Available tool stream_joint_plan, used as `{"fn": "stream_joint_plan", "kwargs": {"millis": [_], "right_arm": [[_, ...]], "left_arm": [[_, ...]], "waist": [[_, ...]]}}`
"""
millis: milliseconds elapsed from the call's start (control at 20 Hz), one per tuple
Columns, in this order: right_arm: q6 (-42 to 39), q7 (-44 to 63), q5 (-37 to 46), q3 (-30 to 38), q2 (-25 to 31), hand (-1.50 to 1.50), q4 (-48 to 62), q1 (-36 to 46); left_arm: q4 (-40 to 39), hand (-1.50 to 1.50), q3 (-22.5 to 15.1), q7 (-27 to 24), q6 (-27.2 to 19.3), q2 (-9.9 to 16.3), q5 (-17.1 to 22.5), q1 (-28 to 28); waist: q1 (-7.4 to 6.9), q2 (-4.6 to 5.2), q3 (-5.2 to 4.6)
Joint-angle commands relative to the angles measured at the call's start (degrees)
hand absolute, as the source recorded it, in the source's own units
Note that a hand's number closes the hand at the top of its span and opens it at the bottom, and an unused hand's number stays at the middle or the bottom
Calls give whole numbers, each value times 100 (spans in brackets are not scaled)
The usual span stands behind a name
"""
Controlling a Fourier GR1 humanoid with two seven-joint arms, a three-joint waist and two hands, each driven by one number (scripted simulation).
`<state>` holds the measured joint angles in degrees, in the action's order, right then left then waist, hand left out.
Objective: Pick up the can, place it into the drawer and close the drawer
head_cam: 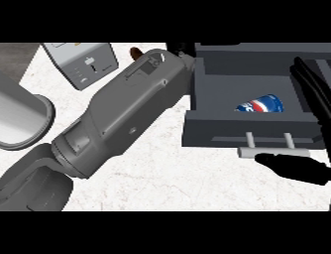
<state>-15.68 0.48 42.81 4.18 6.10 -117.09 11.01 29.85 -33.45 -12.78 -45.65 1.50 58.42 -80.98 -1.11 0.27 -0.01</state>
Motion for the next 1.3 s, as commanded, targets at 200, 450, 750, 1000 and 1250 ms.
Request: {"fn": "stream_joint_plan", "kwargs": {"millis": [200,450,750,1000,1250], "right_arm": [[689,-568,1184,-471,311,-150,2116,949],[1080,-411,2120,-874,345,-150,3271,1605],[2010,-320,2460,-676,-33,-150,4902,2437],[2988,-848,2594,-298,304,-150,6202,2457],[3794,-751,3035,-323,62,-150,7435,3111]], "left_arm": [[547,-150,-53,417,-11,513,-261,323],[884,-150,-124,481,-219,587,-425,585],[1533,-150,-35,1023,-192,1295,-548,796],[2020,-150,-159,1242,-358,1518,-780,1067],[2202,-150,44,1333,-229,1695,-854,1185]], "waist": [[-90,-22,2],[-150,-26,0],[-133,-26,2],[-127,-19,7],[-114,18,6]]}}
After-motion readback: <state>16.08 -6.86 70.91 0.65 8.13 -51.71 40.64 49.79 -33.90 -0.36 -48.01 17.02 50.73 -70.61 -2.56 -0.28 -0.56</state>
